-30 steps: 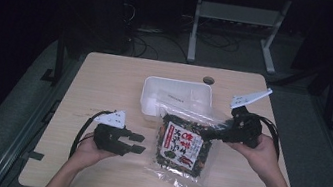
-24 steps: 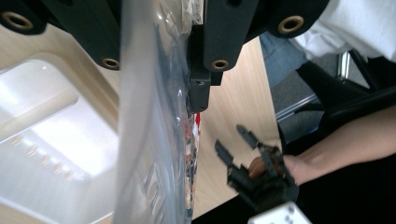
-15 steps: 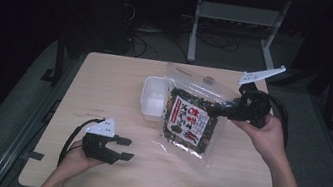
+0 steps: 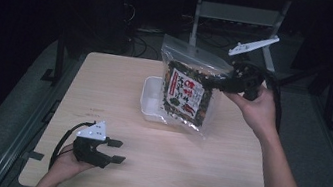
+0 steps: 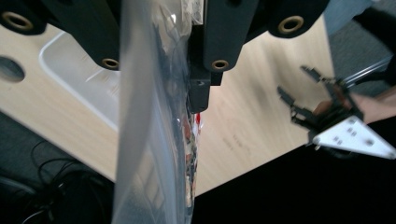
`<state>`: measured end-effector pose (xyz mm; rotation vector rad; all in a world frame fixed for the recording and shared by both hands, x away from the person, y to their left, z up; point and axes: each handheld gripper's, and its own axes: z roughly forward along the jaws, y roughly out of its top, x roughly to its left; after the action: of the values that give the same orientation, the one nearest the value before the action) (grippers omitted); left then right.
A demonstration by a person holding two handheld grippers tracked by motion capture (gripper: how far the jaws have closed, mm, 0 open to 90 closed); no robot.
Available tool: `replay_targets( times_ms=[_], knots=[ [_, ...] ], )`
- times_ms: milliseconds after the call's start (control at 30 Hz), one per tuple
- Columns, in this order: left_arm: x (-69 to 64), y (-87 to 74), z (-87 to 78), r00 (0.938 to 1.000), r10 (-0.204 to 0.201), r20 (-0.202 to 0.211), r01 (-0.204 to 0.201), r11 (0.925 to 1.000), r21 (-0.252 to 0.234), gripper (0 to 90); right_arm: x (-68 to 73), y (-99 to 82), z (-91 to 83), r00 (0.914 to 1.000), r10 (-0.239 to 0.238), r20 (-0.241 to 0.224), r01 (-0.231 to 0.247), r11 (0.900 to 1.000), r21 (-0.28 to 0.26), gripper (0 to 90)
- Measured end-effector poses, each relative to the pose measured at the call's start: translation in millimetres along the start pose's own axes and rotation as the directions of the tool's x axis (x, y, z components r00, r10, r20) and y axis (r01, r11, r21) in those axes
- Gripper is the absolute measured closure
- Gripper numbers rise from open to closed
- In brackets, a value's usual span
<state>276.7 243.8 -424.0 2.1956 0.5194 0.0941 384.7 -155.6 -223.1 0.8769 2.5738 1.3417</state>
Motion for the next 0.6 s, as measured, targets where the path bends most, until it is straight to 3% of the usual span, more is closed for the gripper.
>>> replay_targets(
  times_ms=[333, 467, 600],
  knots=[
    [2.7, -4.7, -5.7, 0.9997, -0.025, 0.007, 0.026, 0.9991, -0.034, 39.9, -5.4, 35.2, 23.3, 0.9962, -0.029, 0.082, 0.033, 0.9986, -0.042, 77.1],
    [2.9, -4.8, -5.6, 0.9997, -0.022, 0.006, 0.022, 0.9993, -0.031, 38.9, -7.5, 40.4, 34.6, 0.9905, -0.046, 0.129, 0.051, 0.998, -0.036, 77.1],
    [3.5, -4.1, -7.7, 0.9995, -0.022, 0.021, 0.023, 0.9979, -0.061, 38.3, -9.4, 41.7, 42.9, 0.9869, -0.058, 0.15, 0.065, 0.997, -0.042, 77.1]
  ],
)
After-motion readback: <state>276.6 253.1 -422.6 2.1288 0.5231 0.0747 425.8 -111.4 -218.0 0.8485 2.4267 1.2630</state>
